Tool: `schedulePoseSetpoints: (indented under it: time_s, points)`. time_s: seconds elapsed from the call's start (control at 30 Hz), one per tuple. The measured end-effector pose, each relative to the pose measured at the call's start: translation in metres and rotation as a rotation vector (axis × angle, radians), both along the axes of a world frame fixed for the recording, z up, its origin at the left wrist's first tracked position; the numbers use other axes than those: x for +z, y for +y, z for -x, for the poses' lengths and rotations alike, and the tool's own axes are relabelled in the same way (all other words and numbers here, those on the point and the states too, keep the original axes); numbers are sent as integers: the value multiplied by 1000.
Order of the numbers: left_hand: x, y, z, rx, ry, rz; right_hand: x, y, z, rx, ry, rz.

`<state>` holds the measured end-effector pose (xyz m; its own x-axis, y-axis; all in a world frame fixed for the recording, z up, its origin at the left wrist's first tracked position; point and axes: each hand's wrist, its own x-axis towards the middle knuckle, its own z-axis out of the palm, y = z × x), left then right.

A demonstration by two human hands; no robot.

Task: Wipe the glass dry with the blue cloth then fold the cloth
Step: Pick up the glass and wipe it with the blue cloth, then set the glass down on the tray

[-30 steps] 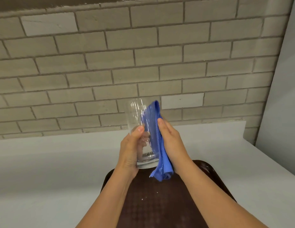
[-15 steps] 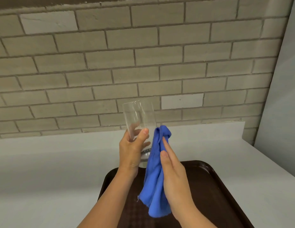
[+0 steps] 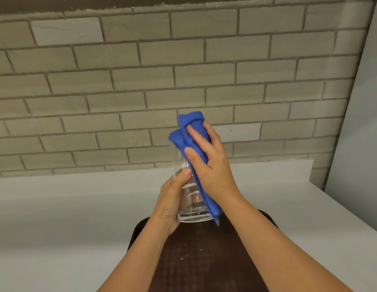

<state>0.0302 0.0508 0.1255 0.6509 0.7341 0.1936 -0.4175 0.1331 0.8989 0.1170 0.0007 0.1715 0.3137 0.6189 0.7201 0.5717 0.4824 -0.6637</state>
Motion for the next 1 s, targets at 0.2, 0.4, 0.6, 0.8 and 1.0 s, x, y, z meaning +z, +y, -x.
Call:
schedulePoseSetpoints:
  time_s: [0.2,0.4,0.6,0.8,1.0]
  points:
    - [9,5,-2,183,-59,-126,-24,-4,-5,167,597,201]
    - [15,14,-11,558,21,-257,-59,-15,14,110,591,240]
    - [-8,18,-17,680,45,-350,-79,-54,-19,124,738,330]
    - [-81,2,-6,602,296,-367,-80,-107,-81,40,971,207]
    - [-118,-4,-11,482,402,-355,-80,-137,-101,9,1057,182]
